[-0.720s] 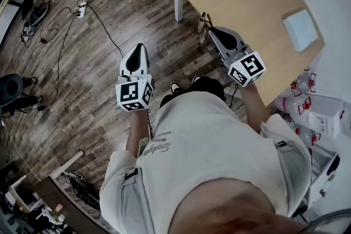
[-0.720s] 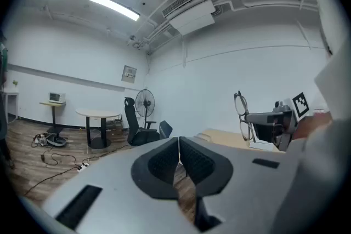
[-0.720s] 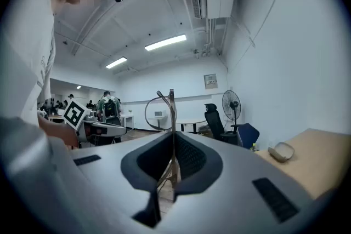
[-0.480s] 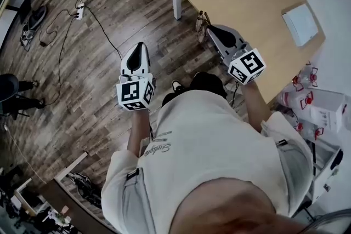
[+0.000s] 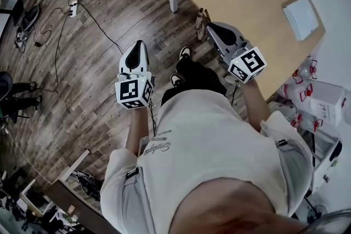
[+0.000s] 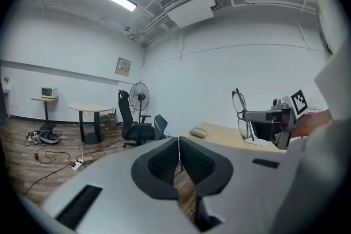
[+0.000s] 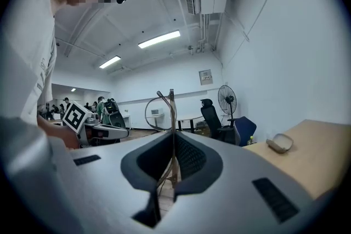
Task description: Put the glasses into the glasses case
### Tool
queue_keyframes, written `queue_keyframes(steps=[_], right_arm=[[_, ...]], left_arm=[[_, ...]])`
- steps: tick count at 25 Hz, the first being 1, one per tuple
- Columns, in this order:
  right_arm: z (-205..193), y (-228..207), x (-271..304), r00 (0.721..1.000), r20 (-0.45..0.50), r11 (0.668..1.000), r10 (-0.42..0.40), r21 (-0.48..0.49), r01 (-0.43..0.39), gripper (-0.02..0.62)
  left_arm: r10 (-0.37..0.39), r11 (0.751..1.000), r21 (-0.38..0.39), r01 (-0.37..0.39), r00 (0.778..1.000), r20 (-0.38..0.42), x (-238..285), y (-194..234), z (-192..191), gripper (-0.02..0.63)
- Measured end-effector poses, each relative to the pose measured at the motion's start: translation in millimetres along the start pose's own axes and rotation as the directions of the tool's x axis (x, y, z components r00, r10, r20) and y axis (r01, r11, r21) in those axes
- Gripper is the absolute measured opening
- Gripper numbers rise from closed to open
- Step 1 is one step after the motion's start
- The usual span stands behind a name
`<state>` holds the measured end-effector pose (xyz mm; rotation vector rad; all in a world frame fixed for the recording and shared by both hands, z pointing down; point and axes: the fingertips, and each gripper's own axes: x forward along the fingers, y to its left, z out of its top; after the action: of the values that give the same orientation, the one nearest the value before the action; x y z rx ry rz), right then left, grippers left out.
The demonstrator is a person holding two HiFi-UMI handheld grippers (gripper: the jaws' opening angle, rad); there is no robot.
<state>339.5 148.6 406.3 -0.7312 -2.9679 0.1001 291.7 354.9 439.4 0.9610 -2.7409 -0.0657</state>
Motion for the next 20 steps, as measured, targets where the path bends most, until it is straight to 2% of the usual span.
queue_keyframes(steps=[9, 16, 20], right_arm=[[-20.6, -42.5, 55.3, 1.000, -0.022, 1.000, 0.018, 0.013, -0.017, 0.008], [-4.0, -100.5, 119.7, 0.999, 0.039, 1.000, 0.012, 0.021, -0.013, 0.008], [7.9, -137.1, 145.9, 0.997, 0.074, 1.000, 0.011, 0.004, -0.011, 0.008]], left_arm=[[-0.033, 0.999, 0.021, 0.034, 0.999, -0.036, 65.2, 19.4, 7.6, 0.017], [-0.047, 0.995, 0.081, 0.052, 0.997, -0.056, 142.8, 54.4, 40.1, 0.017], [-0.098, 0.984, 0.145, 0.103, 0.994, -0.046, 191.9, 50.0, 66.5, 0.017]])
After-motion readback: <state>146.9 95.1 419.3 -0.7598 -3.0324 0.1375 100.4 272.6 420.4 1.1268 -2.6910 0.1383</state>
